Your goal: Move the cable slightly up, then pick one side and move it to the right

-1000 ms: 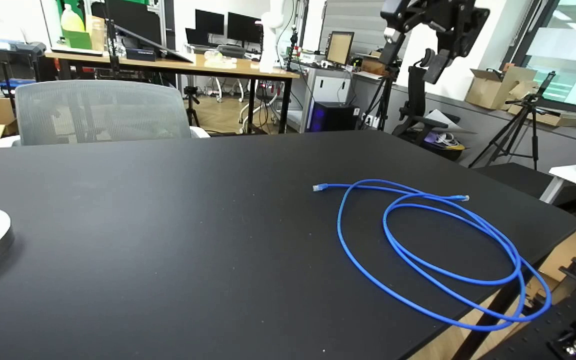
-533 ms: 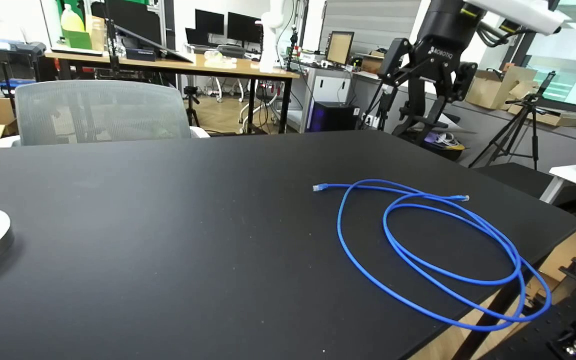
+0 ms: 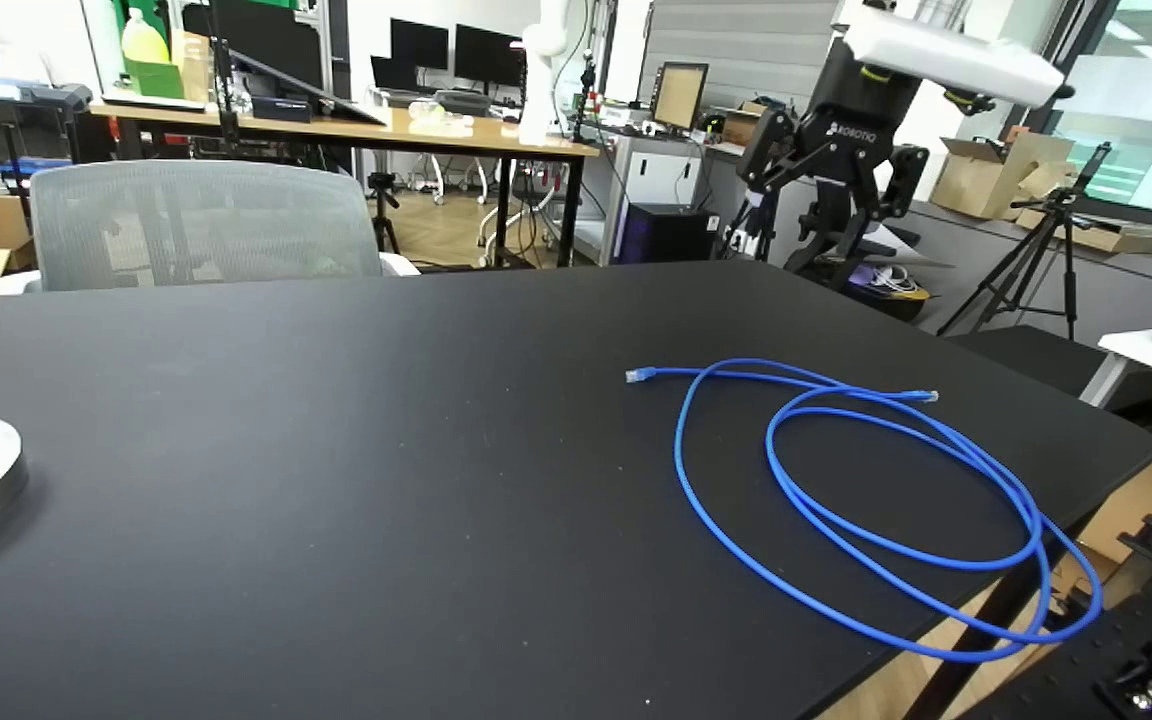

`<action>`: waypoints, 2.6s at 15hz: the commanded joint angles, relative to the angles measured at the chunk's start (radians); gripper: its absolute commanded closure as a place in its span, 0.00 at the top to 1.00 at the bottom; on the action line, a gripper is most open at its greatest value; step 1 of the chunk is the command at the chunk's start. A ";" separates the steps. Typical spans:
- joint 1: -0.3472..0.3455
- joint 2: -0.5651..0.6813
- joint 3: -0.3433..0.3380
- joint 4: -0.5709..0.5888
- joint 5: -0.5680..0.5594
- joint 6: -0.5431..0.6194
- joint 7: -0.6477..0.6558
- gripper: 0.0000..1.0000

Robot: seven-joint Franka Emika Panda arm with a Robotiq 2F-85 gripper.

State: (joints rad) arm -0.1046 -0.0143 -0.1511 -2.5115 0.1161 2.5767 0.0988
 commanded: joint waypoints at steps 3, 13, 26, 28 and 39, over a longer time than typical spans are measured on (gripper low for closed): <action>0.012 0.268 -0.023 0.146 -0.085 0.199 0.328 1.00; 0.099 0.486 -0.060 0.306 0.008 0.069 0.455 1.00; 0.102 0.591 -0.055 0.377 0.069 0.052 0.449 0.25; 0.105 0.584 -0.057 0.377 0.077 0.064 0.452 0.11; 0.067 0.498 0.050 0.418 0.066 0.155 0.189 0.02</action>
State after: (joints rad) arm -0.0013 0.5255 -0.1709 -2.1225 0.1751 2.7347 0.3952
